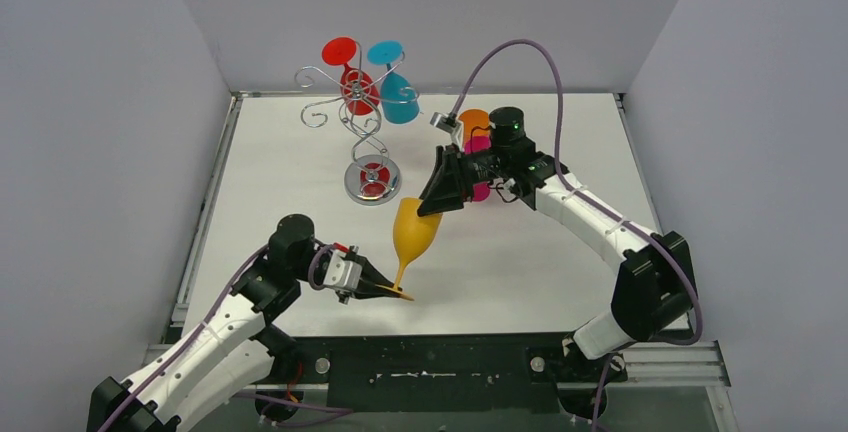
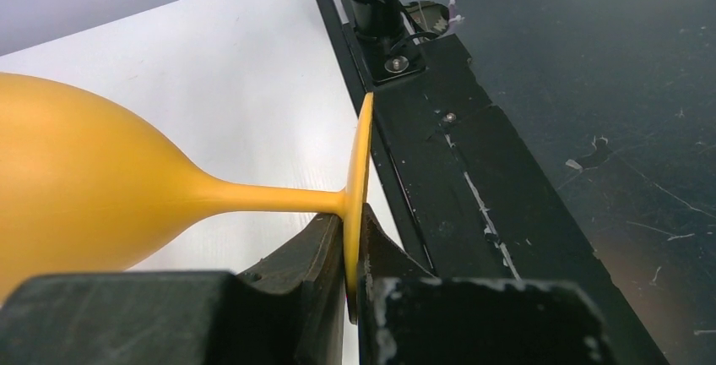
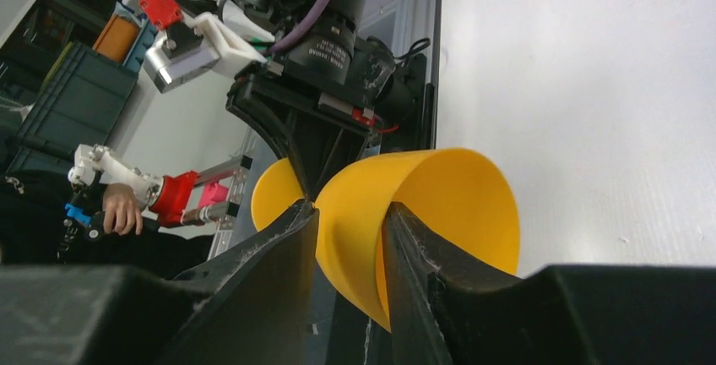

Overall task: Take the wine glass off the wine glass rack
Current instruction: Place the wine glass at the center of the board.

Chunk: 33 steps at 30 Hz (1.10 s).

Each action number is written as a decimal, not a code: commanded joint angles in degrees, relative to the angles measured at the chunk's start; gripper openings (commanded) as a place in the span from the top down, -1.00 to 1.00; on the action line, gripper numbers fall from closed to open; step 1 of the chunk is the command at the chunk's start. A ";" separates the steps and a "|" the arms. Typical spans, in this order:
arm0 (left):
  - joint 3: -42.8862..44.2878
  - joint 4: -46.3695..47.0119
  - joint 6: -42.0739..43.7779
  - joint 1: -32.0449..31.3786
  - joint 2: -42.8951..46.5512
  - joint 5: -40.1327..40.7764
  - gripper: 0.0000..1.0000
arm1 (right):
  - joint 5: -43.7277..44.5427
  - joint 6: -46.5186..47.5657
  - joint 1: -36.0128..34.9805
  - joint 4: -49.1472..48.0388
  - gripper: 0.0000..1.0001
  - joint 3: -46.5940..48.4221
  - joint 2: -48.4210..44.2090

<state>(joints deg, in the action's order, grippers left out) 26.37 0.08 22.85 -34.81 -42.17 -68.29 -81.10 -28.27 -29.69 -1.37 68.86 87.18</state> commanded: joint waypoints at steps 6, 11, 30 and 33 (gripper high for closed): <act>-0.27 2.65 -0.96 2.28 0.16 -4.55 1.00 | -1.67 14.08 -1.78 17.51 0.27 5.37 1.04; -0.51 2.97 -1.38 2.38 0.05 -4.54 1.00 | -2.29 16.23 -1.99 19.55 0.41 6.68 1.08; -3.62 9.19 -7.26 2.46 3.18 -1.66 0.72 | 2.15 7.97 -2.65 8.26 1.00 0.66 -3.12; -3.91 9.90 -8.24 2.38 3.58 -1.61 0.55 | 3.27 4.56 -2.65 3.50 1.00 -1.76 -4.25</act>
<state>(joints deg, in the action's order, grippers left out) 22.13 4.73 18.17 -32.49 -39.77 -69.30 -84.68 -21.12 -31.99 12.01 69.63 85.91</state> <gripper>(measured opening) 0.173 0.107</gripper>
